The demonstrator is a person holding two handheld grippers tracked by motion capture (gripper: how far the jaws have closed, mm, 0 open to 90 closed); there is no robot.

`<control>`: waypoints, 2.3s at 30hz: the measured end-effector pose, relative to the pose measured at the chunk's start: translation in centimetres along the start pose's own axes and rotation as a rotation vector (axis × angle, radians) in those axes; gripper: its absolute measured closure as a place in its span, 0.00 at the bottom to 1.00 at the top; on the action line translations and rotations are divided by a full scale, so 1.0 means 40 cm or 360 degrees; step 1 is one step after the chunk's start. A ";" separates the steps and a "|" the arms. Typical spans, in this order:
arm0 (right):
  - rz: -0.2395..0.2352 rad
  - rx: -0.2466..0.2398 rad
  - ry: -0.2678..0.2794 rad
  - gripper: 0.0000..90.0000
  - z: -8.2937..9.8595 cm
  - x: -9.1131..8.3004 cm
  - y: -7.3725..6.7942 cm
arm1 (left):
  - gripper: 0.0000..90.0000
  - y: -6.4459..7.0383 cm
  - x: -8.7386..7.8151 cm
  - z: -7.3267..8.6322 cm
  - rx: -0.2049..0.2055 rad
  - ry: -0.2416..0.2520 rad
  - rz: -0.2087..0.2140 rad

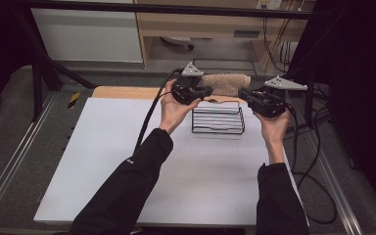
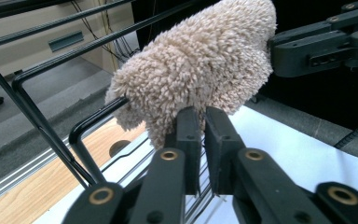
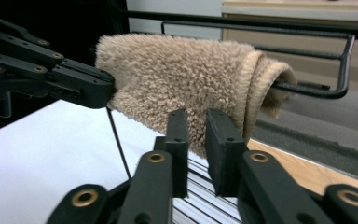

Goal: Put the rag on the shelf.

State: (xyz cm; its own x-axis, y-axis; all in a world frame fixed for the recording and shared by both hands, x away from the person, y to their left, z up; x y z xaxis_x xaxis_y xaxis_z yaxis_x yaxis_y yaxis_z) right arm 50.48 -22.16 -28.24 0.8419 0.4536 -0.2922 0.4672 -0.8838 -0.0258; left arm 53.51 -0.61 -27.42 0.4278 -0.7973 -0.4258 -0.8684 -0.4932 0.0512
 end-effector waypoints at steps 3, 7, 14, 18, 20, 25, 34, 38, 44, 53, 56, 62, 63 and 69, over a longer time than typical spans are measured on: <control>-0.0026 -0.0005 0.0014 0.81 -0.006 -0.016 -0.006 | 0.87 0.003 -0.014 -0.002 -0.0017 0.0002 0.0010; -0.0029 -0.0016 0.0022 0.71 -0.012 -0.034 -0.015 | 0.75 0.008 -0.037 0.000 -0.0016 -0.0010 -0.0004; -0.0070 0.0002 0.0016 0.53 -0.011 -0.056 -0.040 | 0.57 0.007 -0.095 0.029 -0.0056 -0.0010 -0.0025; -0.0099 0.0014 -0.0004 0.41 -0.006 -0.064 -0.054 | 0.49 0.004 -0.132 0.059 -0.0075 -0.0010 -0.0038; -0.0100 0.0015 -0.0011 0.35 -0.004 -0.069 -0.058 | 0.45 0.001 -0.152 0.075 -0.0084 -0.0022 -0.0053; -0.0129 0.0047 -0.0020 0.23 0.005 -0.082 -0.070 | 0.33 -0.008 -0.195 0.125 -0.0113 -0.0030 -0.0068; -0.0178 0.0014 -0.0100 0.08 0.053 -0.085 -0.090 | 0.16 -0.022 -0.256 0.220 -0.0146 -0.0084 -0.0113; -0.0182 0.0007 -0.0121 0.05 0.075 -0.090 -0.095 | 0.12 -0.025 -0.285 0.261 -0.0156 -0.0093 -0.0133; -0.0207 0.0027 -0.0144 0.02 0.117 -0.095 -0.095 | 0.08 -0.021 -0.327 0.333 -0.0172 -0.0123 -0.0165; -0.0231 0.0056 -0.0202 0.01 0.197 -0.100 -0.100 | 0.06 -0.016 -0.379 0.440 -0.0205 -0.0155 -0.0233; -0.0248 0.0045 -0.0232 0.01 0.224 -0.100 -0.106 | 0.06 -0.012 -0.393 0.475 -0.0214 -0.0153 -0.0250; -0.0277 0.0053 -0.0284 0.01 0.280 -0.099 -0.118 | 0.07 -0.008 -0.418 0.544 -0.0254 -0.0137 -0.0265; -0.0285 0.0053 -0.0293 0.01 0.289 -0.098 -0.120 | 0.07 -0.009 -0.422 0.554 -0.0264 -0.0138 -0.0266; -0.0330 0.0058 -0.0351 0.01 0.352 -0.099 -0.130 | 0.08 -0.009 -0.446 0.610 -0.0290 -0.0138 -0.0273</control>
State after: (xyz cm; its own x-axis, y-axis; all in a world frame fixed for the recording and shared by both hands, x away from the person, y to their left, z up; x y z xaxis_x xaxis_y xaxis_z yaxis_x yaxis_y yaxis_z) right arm 40.90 -20.98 -40.42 0.6489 0.5925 -0.4774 0.6096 -0.7803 -0.1398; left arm 40.08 22.27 -41.88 0.5351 -0.6674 -0.5179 -0.7221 -0.6795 0.1297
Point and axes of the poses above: each handheld gripper's, and its own axes: x roughly forward along the jaws, z roughly out of its underside, y roughly to its right, the point moved 4 cm from there along x, roughly forward along the jaws, and after that the axes turned 7 degrees about z, right-handed, at the moved point
